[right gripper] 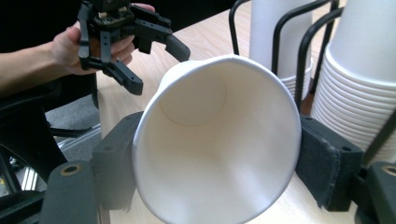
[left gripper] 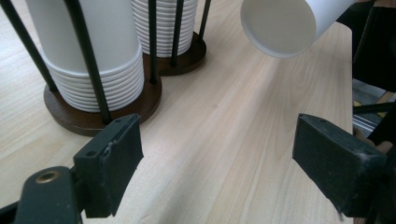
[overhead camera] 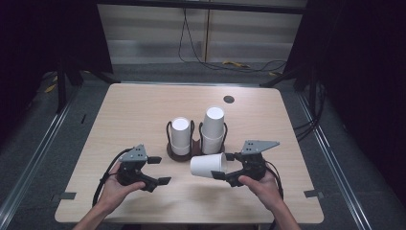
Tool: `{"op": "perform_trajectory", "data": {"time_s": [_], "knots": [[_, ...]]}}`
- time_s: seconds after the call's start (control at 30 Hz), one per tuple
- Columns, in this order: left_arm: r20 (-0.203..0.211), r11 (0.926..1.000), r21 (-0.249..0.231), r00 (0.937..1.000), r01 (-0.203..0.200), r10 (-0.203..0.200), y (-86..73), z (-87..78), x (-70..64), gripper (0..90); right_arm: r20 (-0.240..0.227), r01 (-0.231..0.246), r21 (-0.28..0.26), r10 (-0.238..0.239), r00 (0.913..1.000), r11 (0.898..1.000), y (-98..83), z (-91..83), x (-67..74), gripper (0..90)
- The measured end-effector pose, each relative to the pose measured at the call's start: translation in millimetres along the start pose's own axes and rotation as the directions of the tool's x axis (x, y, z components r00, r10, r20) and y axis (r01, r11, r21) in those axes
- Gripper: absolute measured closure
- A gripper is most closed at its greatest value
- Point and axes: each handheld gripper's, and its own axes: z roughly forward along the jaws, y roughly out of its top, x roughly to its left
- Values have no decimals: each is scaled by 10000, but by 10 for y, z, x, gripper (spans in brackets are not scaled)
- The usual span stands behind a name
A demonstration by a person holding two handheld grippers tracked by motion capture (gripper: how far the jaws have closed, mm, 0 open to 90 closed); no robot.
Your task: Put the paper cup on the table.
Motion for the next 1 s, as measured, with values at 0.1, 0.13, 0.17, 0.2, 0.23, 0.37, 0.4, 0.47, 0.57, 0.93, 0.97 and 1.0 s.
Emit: {"op": "perform_trajectory", "data": {"time_s": [0.1, 0.13, 0.17, 0.2, 0.23, 0.37, 0.4, 0.47, 0.57, 0.93, 0.97, 1.0], "knots": [[-164, 9999, -100, 9999, -14, 13, -5, -22, 0, 159, 191, -8, 127, 6, 9998, 9999, -2, -26, -6, 238], [-246, 9999, -111, 9997, -28, 25, -6, -31, 0, 158, 273, -10, 190, 5, 9996, 9998, -5, -37, -6, 238], [-211, 9999, -122, 9998, 39, -42, -9, -35, 2, 158, 348, -17, 238, 9, 9994, 9997, -12, -51, -6, 238], [-140, 10000, -98, 9999, 8, -9, -13, -42, 7, 158, 430, -36, 327, 22, 9991, 9995, -20, -66, -8, 238], [-135, 10000, -95, 9999, -10, 9, -19, -44, 9, 158, 594, -49, 411, 25, 9982, 9991, -29, -83, -7, 238], [-357, 9999, -84, 9993, 137, -140, -41, -50, 22, 158, 1010, -139, 640, 74, 9949, 9979, -62, -174, -22, 239], [-449, 9999, -63, 9989, 144, -147, -43, -54, 28, 159, 1090, -145, 682, 70, 9940, 9976, -63, -194, -27, 239], [-572, 9996, -92, 9980, 260, -265, -52, -57, 45, 159, 1194, -144, 718, 57, 9928, 9973, -58, -228, -44, 239], [-653, 9995, -128, 9974, 283, -291, -61, -65, 66, 159, 1450, -188, 848, 63, 9894, 9962, -39, -280, -80, 239], [-676, 9997, -17, 9974, 248, -249, -76, -45, 58, 159, 2557, -466, 1584, 46, 9667, 9863, -29, -443, -171, 240], [-686, 9998, 31, 9974, 206, -203, -78, -41, 58, 159, 2676, -539, 1687, 69, 9635, 9842, -17, -452, -194, 240], [-697, 9998, 52, 9974, 194, -190, -81, -34, 53, 159, 2763, -568, 1769, 58, 9610, 9826, -8, -459, -208, 240]]}}
